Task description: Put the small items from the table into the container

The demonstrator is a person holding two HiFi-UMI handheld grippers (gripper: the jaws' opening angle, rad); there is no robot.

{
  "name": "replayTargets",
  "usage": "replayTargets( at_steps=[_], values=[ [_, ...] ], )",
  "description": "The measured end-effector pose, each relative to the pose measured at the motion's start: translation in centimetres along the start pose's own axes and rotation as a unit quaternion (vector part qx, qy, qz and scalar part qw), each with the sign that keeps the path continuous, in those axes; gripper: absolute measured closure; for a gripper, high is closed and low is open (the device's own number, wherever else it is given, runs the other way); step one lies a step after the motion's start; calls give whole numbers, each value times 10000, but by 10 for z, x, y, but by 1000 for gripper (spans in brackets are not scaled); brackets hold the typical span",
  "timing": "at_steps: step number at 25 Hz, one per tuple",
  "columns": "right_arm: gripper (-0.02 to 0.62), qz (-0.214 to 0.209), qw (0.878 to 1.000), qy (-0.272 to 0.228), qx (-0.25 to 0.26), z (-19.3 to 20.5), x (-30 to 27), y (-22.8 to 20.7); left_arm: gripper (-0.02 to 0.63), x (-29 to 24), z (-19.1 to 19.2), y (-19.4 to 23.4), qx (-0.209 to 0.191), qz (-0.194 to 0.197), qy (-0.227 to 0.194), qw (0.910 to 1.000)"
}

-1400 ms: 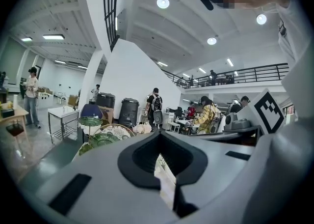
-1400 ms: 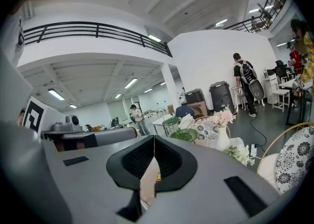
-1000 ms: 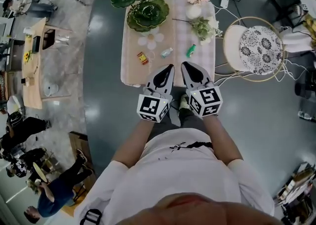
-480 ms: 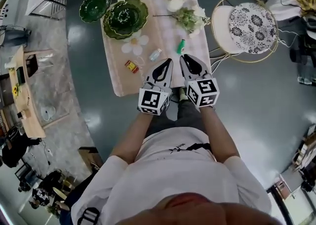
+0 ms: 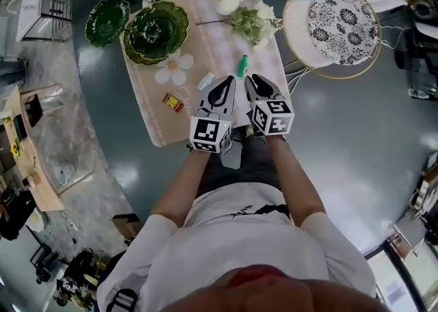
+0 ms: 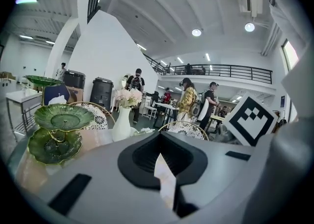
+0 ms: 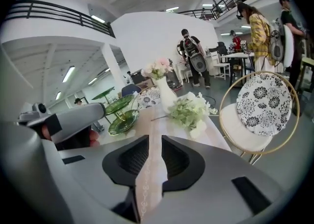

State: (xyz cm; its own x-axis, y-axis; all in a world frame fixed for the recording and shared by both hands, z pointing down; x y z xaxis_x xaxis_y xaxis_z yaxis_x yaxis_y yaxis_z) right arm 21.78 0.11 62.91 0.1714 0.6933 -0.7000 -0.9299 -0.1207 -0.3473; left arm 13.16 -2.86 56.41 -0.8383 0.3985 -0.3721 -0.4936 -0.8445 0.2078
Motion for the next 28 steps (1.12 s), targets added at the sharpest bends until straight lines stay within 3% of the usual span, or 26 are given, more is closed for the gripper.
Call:
replayTargets(
  at_steps=[18, 28],
  values=[
    [440, 831, 9893, 944, -745, 57, -101, -52, 598, -15, 47, 32, 66, 134, 254, 9996],
    [422, 732, 9837, 1336, -957, 65, -128, -52, 598, -19, 49, 40, 55, 136, 286, 9995]
  ],
)
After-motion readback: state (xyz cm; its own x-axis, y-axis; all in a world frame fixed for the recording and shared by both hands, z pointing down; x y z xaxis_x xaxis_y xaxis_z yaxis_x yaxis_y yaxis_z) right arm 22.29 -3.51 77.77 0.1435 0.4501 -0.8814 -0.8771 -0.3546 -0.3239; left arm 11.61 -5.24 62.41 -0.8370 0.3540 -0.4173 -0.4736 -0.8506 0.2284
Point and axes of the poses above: the fingertips, and each gripper's own axes: x backward along the fingers, y to its left, z out of its underside, the point moved 3 cm from there along x, backward along the fingers, and after that the axes turned 10 degrees about y, right-handed, at the moved point
